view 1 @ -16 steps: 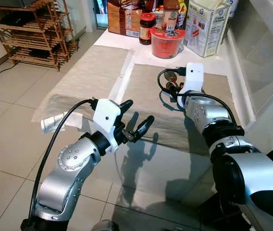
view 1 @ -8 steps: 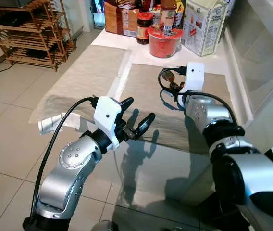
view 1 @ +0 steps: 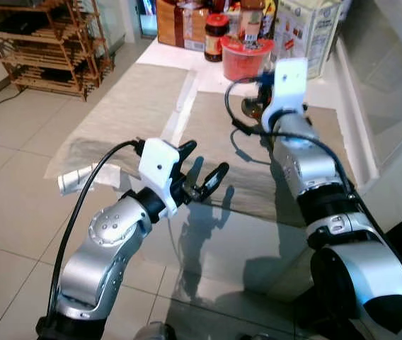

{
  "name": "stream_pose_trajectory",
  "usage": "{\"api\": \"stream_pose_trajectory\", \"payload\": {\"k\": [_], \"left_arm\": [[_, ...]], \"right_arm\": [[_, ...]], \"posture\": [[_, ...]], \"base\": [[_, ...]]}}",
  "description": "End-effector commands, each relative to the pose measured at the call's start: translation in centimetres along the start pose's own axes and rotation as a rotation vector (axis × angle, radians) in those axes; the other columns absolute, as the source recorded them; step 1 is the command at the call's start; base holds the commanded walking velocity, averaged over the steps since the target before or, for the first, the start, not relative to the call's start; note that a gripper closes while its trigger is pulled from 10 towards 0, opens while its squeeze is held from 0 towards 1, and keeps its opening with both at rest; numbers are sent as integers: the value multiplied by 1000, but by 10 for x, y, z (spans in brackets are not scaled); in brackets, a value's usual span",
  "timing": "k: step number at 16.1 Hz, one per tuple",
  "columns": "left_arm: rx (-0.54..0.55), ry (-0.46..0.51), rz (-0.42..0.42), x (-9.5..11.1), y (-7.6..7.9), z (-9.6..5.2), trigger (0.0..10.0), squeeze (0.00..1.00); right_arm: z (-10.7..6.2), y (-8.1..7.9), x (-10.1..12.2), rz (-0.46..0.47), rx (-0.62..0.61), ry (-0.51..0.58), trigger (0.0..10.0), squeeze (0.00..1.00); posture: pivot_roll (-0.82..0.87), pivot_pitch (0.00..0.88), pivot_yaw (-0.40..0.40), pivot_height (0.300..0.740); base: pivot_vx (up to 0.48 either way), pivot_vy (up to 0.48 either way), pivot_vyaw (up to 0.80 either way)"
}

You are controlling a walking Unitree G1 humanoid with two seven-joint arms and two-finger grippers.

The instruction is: Setting the table

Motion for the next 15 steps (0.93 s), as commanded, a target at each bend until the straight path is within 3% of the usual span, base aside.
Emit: {"api": "stream_pose_trajectory", "payload": {"k": [1,4,6,7,9,11,13,15], "left_arm": [[3,-8,-6,-1,-1,1,10000,0],[7,-4,-6,0,-1,2,10000,0],[17,-6,2,0,-2,2,10000,0],[19,-7,4,0,-2,1,10000,0],[22,-6,6,0,-3,1,10000,0],[21,-3,3,0,-3,3,10000,0],[21,0,-1,-1,-2,4,10000,0],[24,2,-3,-1,-3,4,10000,0]], "right_arm": [[-1,4,1,-14,-15,16,0,0],[-3,7,18,-38,-41,107,0,0],[-5,5,15,-45,-42,83,0,0],[-6,3,11,-21,-30,51,10000,945],[-7,6,15,29,-2,-10,10000,1000],[-3,19,17,76,-22,-63,10000,1000],[-3,22,14,117,-27,-115,10000,1000],[-5,24,5,171,-40,-235,10000,1000]], "posture": [[76,75,7,740],[78,75,6,740],[80,73,5,740],[82,72,5,740],[75,68,6,740],[72,63,3,740],[71,61,2,740],[72,57,2,740]], "base": [[0,0,0],[0,0,0],[0,0,0],[0,0,0],[0,0,0],[0,0,0],[0,0,0],[0,0,0]]}}
Point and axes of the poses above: a point about 5 cm out from each wrist's last joint towards the gripper, its own z axis pointing out of the wrist towards the gripper, its own x axis along the axis of the wrist's last joint, y = z × x, the point moved 1 cm from there along z, pointing out of the wrist towards the gripper, and after that the axes turned 11 degrees about -z, right-handed, at the moved point
